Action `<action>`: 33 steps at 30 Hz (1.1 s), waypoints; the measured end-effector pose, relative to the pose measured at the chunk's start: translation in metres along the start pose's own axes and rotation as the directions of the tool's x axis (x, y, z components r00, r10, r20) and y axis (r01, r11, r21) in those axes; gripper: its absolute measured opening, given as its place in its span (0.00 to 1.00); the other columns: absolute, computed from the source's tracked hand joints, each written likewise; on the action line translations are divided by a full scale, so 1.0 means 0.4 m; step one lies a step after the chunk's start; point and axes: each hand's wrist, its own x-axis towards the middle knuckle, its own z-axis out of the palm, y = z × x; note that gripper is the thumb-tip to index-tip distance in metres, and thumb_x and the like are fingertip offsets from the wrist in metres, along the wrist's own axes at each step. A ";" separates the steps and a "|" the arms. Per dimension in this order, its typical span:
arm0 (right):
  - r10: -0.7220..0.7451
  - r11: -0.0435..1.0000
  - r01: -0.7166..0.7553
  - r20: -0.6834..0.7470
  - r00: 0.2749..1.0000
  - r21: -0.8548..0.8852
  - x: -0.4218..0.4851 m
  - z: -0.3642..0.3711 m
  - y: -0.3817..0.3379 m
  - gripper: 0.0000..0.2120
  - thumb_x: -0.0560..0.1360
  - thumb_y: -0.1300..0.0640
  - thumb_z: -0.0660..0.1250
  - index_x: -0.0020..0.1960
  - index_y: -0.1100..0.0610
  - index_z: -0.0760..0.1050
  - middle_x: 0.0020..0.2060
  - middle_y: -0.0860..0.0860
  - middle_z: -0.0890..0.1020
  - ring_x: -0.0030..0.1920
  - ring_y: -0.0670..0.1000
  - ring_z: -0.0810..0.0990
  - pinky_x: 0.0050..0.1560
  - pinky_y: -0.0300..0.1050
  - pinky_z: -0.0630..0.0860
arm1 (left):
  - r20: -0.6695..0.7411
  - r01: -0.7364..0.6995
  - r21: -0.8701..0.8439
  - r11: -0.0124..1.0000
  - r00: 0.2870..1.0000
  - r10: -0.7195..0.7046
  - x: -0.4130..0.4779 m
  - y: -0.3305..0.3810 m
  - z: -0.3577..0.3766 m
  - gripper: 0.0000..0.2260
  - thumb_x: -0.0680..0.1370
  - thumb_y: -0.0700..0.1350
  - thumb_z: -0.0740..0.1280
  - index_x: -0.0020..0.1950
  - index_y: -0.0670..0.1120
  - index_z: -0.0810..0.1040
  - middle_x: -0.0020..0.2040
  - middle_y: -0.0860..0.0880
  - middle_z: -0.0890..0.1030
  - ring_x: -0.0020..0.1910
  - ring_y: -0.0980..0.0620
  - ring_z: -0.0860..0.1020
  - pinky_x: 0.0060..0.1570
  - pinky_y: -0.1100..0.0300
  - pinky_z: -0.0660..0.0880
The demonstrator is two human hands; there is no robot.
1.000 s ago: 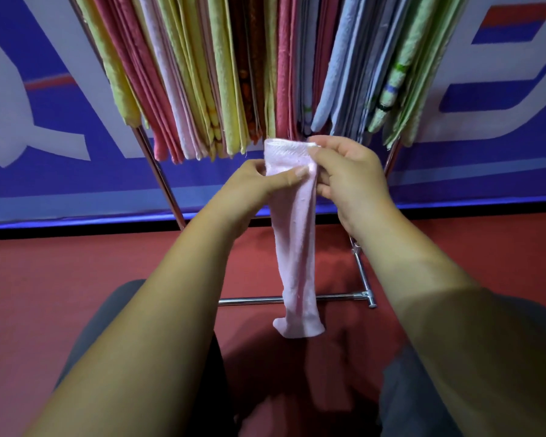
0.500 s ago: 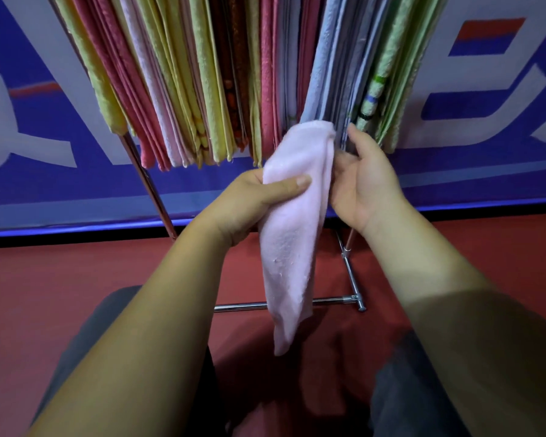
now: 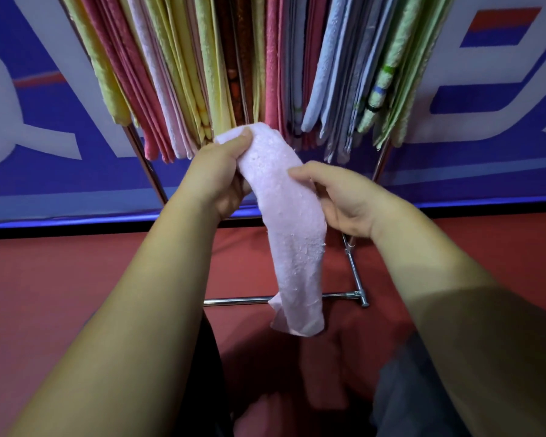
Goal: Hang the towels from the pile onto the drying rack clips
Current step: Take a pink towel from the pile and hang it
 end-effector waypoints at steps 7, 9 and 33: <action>-0.083 0.983 0.085 -0.016 0.996 0.160 0.008 0.003 -0.007 0.19 0.85 0.56 0.66 0.72 0.63 0.78 0.64 0.62 0.84 0.66 0.60 0.84 0.69 0.55 0.79 | 0.175 0.220 -0.151 0.964 0.965 -0.193 -0.021 -0.012 0.018 0.33 0.86 0.64 0.57 0.60 0.34 0.84 0.58 0.37 0.86 0.59 0.42 0.86 0.58 0.48 0.83; -0.100 0.946 0.116 -0.066 0.993 0.304 0.014 0.003 -0.018 0.20 0.86 0.53 0.64 0.73 0.64 0.76 0.66 0.64 0.83 0.66 0.61 0.83 0.69 0.57 0.79 | 0.328 0.306 -0.047 0.951 0.904 -0.274 -0.027 -0.027 0.025 0.41 0.80 0.75 0.54 0.60 0.39 0.86 0.63 0.40 0.85 0.65 0.41 0.83 0.67 0.45 0.77; -0.027 0.840 0.252 -0.427 0.904 0.480 0.072 -0.053 0.012 0.18 0.81 0.64 0.70 0.71 0.64 0.77 0.58 0.63 0.87 0.58 0.62 0.87 0.60 0.60 0.84 | 0.290 0.048 0.686 0.726 0.898 -0.332 -0.008 -0.168 0.011 0.23 0.69 0.55 0.84 0.60 0.47 0.87 0.56 0.51 0.88 0.60 0.49 0.86 0.68 0.46 0.78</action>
